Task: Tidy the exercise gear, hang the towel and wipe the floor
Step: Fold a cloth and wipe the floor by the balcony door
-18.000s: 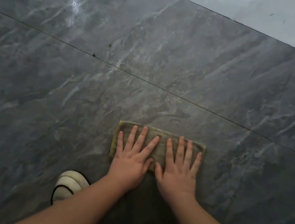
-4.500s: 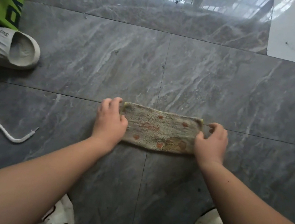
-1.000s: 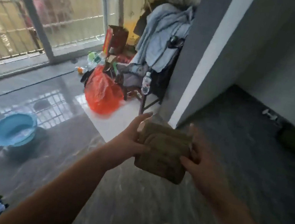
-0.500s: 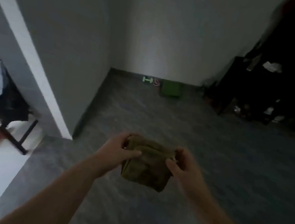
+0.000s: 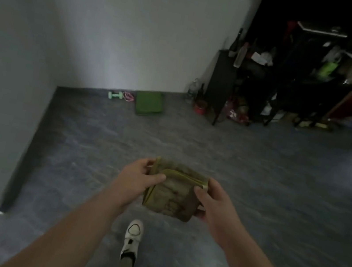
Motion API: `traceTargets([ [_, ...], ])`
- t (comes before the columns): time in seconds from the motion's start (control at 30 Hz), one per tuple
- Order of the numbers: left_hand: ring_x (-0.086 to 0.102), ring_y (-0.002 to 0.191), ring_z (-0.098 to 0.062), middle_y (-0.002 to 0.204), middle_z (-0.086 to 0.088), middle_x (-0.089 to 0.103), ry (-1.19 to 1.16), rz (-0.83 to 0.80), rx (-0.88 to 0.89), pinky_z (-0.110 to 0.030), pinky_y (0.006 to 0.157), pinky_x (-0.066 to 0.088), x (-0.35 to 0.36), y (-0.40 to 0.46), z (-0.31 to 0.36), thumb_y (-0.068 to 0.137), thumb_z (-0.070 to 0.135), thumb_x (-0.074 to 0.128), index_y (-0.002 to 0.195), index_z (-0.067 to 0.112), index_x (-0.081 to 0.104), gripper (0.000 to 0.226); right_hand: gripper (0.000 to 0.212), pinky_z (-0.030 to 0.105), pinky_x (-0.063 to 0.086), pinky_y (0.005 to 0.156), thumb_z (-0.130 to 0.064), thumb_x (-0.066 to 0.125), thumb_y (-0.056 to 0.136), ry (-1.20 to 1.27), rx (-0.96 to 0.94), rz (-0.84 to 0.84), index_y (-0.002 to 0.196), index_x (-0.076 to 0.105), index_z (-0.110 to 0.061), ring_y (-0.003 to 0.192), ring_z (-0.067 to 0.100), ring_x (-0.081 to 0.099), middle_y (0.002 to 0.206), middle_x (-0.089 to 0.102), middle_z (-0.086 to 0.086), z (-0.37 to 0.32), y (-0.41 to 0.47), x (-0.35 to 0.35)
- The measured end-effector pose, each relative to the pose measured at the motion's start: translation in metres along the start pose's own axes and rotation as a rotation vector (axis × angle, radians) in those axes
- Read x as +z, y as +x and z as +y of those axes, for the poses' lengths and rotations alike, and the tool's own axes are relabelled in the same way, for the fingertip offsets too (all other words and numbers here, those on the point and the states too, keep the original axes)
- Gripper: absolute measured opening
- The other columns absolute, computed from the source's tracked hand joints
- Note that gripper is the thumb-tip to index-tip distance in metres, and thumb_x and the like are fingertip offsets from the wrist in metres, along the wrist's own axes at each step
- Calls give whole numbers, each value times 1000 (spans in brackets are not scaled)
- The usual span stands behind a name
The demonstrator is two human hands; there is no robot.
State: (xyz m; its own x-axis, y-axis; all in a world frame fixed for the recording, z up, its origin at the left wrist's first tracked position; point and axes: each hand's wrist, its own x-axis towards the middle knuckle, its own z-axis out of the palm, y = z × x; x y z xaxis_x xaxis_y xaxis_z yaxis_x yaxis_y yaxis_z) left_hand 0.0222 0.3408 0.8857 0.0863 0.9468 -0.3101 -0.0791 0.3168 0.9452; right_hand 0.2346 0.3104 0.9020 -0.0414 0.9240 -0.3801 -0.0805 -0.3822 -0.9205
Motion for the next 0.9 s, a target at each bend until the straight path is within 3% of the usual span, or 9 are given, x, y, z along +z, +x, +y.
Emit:
traceTargets([
  [0.1, 70, 102, -34, 108, -16, 73, -14, -69, -71, -57, 96, 51, -9, 88, 18, 82, 9, 76, 114, 7, 68, 33, 21, 47, 60, 78, -10, 52, 101, -44, -33, 36, 110, 65, -23, 93, 21, 72, 103, 75, 1, -25, 81, -2],
  [0.23, 68, 102, -37, 108, -17, 72, -14, -79, -89, -64, 92, 50, -5, 209, 62, 72, 14, 80, 110, 12, 66, 41, 21, 39, 59, 76, -14, 52, 101, 20, -30, 100, 117, 64, -22, 99, 22, 71, 111, 73, 5, -75, 183, -9],
  [0.4, 69, 101, -37, 107, -17, 72, -15, -175, -47, -62, 91, 52, 34, 339, 125, 71, 14, 79, 102, 15, 68, 33, 36, 59, 46, 102, -11, 59, 96, 454, 29, 32, 131, 57, -8, 118, 40, 62, 127, 64, 23, -147, 279, -39],
  [0.5, 70, 99, -35, 107, -17, 71, -1, -208, -54, -60, 89, 54, 71, 408, 153, 82, 4, 74, 102, 15, 67, 24, 46, 63, 38, 107, -12, 61, 91, 557, 36, -5, 136, 54, -2, 123, 46, 56, 132, 59, 29, -176, 330, -69],
  [0.63, 70, 98, -31, 103, -12, 72, 111, -247, -44, -58, 88, 55, 122, 501, 176, 83, 4, 73, 104, 14, 65, 25, 39, 61, 45, 102, -5, 52, 95, 533, 30, 138, 133, 55, -5, 117, 43, 62, 126, 64, 26, -201, 407, -118],
  [0.8, 70, 96, -25, 99, -6, 73, 330, -274, 80, -46, 87, 57, 187, 632, 200, 83, 3, 74, 100, 18, 63, 25, 30, 58, 48, 101, -8, 50, 100, 438, -8, 171, 129, 58, -11, 114, 37, 65, 122, 68, 19, -235, 521, -190],
  [0.9, 70, 91, -24, 97, -5, 72, 464, -242, 131, -47, 86, 56, 226, 716, 216, 80, 6, 77, 96, 20, 60, 27, 22, 52, 56, 92, -11, 55, 99, 200, 17, 316, 119, 63, -13, 100, 29, 72, 106, 75, 10, -265, 604, -239],
])
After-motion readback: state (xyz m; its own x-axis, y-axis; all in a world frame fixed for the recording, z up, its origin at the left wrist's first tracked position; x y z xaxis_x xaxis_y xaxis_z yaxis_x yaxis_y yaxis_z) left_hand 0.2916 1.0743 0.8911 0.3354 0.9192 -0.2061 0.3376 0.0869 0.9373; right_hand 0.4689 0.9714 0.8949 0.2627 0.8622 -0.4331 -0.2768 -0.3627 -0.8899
